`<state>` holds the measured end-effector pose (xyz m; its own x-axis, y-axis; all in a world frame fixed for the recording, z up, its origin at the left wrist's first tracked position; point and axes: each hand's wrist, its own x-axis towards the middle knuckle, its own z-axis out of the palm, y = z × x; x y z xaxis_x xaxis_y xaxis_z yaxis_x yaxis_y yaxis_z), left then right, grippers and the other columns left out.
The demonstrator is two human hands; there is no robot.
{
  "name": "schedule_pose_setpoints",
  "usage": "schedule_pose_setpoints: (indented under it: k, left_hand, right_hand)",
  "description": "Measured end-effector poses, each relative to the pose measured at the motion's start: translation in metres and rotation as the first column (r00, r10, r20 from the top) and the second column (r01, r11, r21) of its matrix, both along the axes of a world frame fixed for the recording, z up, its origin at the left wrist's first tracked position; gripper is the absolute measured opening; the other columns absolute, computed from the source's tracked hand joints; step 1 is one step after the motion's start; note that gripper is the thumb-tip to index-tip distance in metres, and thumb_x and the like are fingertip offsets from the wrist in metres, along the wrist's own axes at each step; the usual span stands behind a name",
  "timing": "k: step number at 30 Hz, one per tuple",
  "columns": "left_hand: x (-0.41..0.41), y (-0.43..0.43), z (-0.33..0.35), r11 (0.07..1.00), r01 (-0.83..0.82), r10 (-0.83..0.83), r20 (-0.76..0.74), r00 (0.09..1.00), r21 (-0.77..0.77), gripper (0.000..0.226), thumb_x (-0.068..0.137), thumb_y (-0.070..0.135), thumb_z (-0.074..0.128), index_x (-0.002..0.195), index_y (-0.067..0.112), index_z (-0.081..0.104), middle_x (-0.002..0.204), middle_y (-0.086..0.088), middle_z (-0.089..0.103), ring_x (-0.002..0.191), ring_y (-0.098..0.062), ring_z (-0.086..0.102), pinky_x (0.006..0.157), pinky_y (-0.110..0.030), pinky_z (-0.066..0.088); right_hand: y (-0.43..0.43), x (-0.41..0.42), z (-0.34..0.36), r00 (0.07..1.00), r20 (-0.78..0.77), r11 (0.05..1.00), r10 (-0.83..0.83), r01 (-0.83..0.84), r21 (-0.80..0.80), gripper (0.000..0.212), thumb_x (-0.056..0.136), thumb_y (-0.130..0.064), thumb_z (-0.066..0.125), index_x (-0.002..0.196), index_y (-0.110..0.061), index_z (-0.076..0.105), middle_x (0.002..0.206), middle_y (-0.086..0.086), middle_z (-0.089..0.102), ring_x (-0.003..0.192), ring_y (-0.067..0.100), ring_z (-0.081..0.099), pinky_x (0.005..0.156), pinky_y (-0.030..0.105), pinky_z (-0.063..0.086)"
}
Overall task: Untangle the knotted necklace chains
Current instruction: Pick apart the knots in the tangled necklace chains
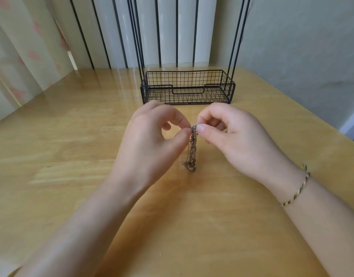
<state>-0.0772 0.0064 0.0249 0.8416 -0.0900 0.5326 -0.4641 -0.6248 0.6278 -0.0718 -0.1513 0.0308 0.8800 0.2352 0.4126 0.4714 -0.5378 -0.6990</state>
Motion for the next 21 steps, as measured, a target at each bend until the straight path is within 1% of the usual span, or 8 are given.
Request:
schedule_pose_setpoints:
  k: [2,4,8,11,14,18,21]
  left_hand:
    - [0.0008,0.0003,-0.0015,1.000,-0.001,0.001,-0.003,1.000,0.010,0.010,0.079,0.024,0.070,0.073,0.030,0.065,0.084,0.013,0.056,0.081,0.000,0.050,0.072,-0.007,0.034]
    - [0.0014,-0.0004,-0.0014,1.000,0.001,-0.001,-0.016,1.000,0.005,0.012,0.080,0.024,0.070,0.072,0.031,0.065,0.085,0.013,0.057,0.081,-0.001,0.051,0.071,-0.007,0.035]
    - [0.0026,-0.0001,-0.0008,1.000,0.022,-0.023,-0.047,0.999,-0.019,0.012,0.076,0.032,0.066,0.065,0.033,0.061,0.082,0.014,0.057,0.079,0.000,0.052,0.068,-0.005,0.035]
    - [0.0028,-0.0001,-0.0020,0.999,0.033,-0.033,-0.026,0.999,0.012,0.006,0.069,0.031,0.060,0.064,0.031,0.058,0.077,0.014,0.055,0.079,-0.002,0.051,0.069,-0.007,0.035]
    - [0.0043,-0.0004,-0.0047,0.998,0.045,-0.045,0.001,0.999,0.041,0.004,0.068,0.028,0.058,0.065,0.027,0.055,0.076,0.013,0.053,0.081,-0.004,0.050,0.071,-0.009,0.034]
    - [0.0067,-0.0007,-0.0066,0.998,0.053,-0.054,0.028,0.998,0.029,0.005,0.067,0.024,0.059,0.066,0.023,0.054,0.076,0.011,0.053,0.082,-0.005,0.050,0.071,-0.009,0.034]
    - [0.0076,-0.0024,-0.0082,0.999,0.054,-0.054,0.030,0.998,-0.003,0.006,0.066,0.021,0.059,0.065,0.019,0.053,0.076,0.006,0.056,0.081,-0.009,0.051,0.071,-0.012,0.035]
  right_hand:
    - [0.0006,-0.0008,0.0002,1.000,0.015,1.000,-0.001,0.001,-0.023,0.009,0.088,-0.012,0.059,0.080,-0.018,0.059,0.073,-0.005,0.056,0.068,0.010,0.049,0.060,0.015,0.038]
    - [0.0011,-0.0017,0.0005,0.999,0.038,0.999,0.009,-0.007,-0.050,0.010,0.088,-0.012,0.059,0.080,-0.019,0.059,0.077,-0.007,0.055,0.070,0.007,0.047,0.061,0.013,0.037]
    - [0.0014,-0.0024,0.0001,0.996,0.088,0.991,0.023,-0.011,-0.135,0.009,0.087,-0.012,0.059,0.081,-0.018,0.059,0.083,-0.005,0.056,0.078,0.009,0.049,0.063,0.015,0.037]
    - [0.0019,-0.0022,-0.0010,0.992,0.126,0.983,0.022,0.001,-0.184,0.008,0.087,-0.013,0.060,0.081,-0.019,0.059,0.083,-0.006,0.054,0.077,0.010,0.049,0.062,0.015,0.036]
    - [0.0029,-0.0027,-0.0017,0.990,0.142,0.981,0.020,0.008,-0.195,0.009,0.086,-0.013,0.060,0.080,-0.020,0.060,0.080,-0.007,0.052,0.075,0.010,0.049,0.061,0.016,0.035]
    - [0.0033,-0.0032,-0.0017,0.986,0.167,0.982,-0.007,0.038,-0.185,0.010,0.084,-0.015,0.062,0.077,-0.022,0.062,0.076,-0.007,0.051,0.071,0.010,0.050,0.062,0.025,0.041]
    - [0.0052,-0.0038,-0.0023,0.983,0.184,0.984,-0.029,0.059,-0.165,0.010,0.081,-0.015,0.063,0.075,-0.022,0.062,0.075,-0.007,0.051,0.070,0.011,0.051,0.062,0.033,0.044]
